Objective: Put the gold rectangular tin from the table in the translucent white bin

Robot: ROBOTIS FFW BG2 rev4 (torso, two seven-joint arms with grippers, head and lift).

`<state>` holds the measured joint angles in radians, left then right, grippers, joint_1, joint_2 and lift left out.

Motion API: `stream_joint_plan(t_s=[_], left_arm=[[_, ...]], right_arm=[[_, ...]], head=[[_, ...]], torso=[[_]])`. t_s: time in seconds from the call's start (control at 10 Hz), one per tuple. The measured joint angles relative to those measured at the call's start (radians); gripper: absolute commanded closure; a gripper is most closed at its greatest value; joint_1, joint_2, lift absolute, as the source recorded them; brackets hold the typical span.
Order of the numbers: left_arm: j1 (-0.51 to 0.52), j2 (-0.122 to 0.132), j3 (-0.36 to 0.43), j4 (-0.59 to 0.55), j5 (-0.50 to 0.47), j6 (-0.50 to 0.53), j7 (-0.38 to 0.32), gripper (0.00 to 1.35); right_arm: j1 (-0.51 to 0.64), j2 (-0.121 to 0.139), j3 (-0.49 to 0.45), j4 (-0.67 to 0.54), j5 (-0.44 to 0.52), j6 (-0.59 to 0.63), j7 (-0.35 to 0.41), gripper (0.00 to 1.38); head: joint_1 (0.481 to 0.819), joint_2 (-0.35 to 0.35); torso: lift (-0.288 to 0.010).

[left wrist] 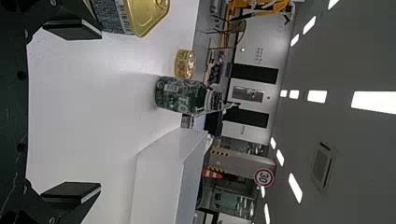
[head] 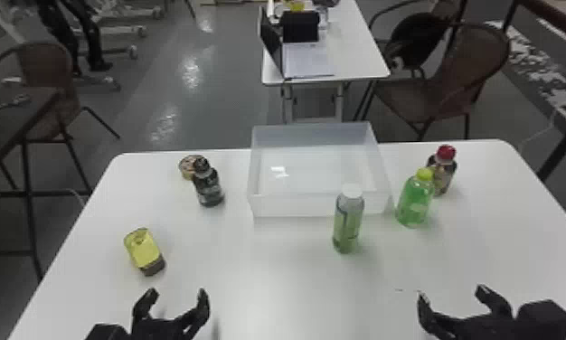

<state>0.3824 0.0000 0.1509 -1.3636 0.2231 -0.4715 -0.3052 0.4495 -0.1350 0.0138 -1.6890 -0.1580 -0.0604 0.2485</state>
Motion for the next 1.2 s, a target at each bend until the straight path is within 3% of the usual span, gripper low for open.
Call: stream_joint_plan(t_s=[0.6, 1.2], left_arm=[[-0.005, 0.0, 0.018, 0.0, -0.029, -0.001, 0.004, 0.15], [-0.067, 0.0, 0.063, 0.007, -0.139, 0.088, 0.144, 0.15]], right_arm=[[0.001, 0.0, 0.0, 0.0, -0.001, 0.002, 0.0, 0.08], [0.001, 0.004, 0.0, 0.003, -0.008, 0.004, 0.012, 0.08]], head=[[0.695, 0.111], [0.695, 0.163]], torso=[[-0.058], [-0.058]])
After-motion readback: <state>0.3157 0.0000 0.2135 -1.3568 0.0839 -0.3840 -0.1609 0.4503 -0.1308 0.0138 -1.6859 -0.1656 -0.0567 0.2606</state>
